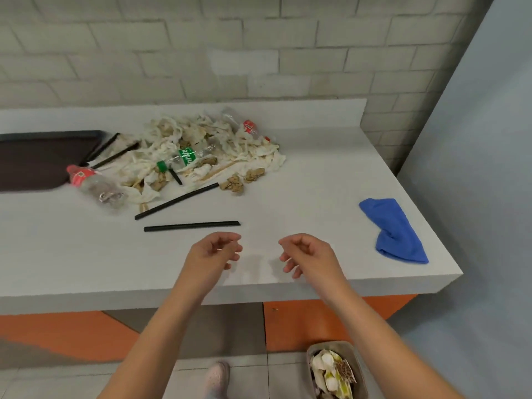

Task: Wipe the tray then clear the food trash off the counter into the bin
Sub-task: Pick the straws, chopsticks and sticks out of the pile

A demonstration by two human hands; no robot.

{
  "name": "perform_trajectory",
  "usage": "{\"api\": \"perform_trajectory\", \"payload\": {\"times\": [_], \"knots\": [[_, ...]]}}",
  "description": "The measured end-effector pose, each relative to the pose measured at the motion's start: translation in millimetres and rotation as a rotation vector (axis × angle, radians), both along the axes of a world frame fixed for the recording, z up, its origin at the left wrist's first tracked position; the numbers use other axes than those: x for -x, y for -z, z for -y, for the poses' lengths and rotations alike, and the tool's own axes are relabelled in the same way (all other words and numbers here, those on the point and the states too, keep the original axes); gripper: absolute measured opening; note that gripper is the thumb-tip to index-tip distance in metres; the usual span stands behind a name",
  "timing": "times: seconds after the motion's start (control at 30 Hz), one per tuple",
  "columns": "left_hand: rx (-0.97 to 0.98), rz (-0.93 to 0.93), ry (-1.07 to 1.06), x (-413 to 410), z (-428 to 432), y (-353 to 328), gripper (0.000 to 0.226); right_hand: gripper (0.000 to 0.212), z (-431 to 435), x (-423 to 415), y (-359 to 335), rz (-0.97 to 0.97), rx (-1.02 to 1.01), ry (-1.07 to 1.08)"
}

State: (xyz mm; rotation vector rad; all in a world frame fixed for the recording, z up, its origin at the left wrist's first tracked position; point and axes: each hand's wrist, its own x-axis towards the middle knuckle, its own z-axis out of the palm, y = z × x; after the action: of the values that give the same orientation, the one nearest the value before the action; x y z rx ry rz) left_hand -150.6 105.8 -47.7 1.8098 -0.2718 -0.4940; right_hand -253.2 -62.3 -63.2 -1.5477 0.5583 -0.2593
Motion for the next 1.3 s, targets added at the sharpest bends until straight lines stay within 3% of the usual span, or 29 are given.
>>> {"api": "perform_trajectory", "payload": {"times": [0.1, 0.2, 0.37, 0.47, 0.57, 0.67, 0.83, 1.03, 1.17, 1.3], "knots": [[-0.082, 0.126, -0.084, -48, -23, -3, 0.009, 0.008, -22, -50, 6, -0.004, 0.19, -0.082], [-0.202, 0.281, -0.131, -106, -34, 2, 0.008, 0.01, -43, -102, 16, -0.015, 0.541, -0.148], [-0.5, 0.537, -0.007, -207, -27, 24, 0.011, 0.031, -67, -178, 36, -0.09, 0.973, -0.329], [-0.7, 0.566, 0.204, -242, -22, 42, 0.035, 0.034, -73, -205, 45, -0.205, 1.045, -0.366], [-0.768, 0.604, 0.328, -263, -22, 51, 0.028, 0.023, -73, -222, 50, -0.234, 1.072, -0.292], [-0.709, 0.628, 0.369, -277, -27, 47, 0.021, 0.018, -71, -230, 50, -0.247, 1.058, -0.25], [-0.526, 0.681, 0.281, -307, -48, 20, 0.02, 0.011, -71, -242, 33, -0.232, 0.846, -0.203], [-0.172, 0.301, 0.005, -374, -93, -30, 0.015, 0.017, -77, -297, 3, -0.135, 0.885, -0.191], [0.205, 0.145, -0.253, -433, -120, -44, 0.016, 0.025, -88, -350, -13, -0.115, 0.912, -0.219], [0.164, 0.164, -0.441, -502, -145, -38, 0.019, 0.026, -105, -406, -28, -0.102, 0.962, -0.304]]}}
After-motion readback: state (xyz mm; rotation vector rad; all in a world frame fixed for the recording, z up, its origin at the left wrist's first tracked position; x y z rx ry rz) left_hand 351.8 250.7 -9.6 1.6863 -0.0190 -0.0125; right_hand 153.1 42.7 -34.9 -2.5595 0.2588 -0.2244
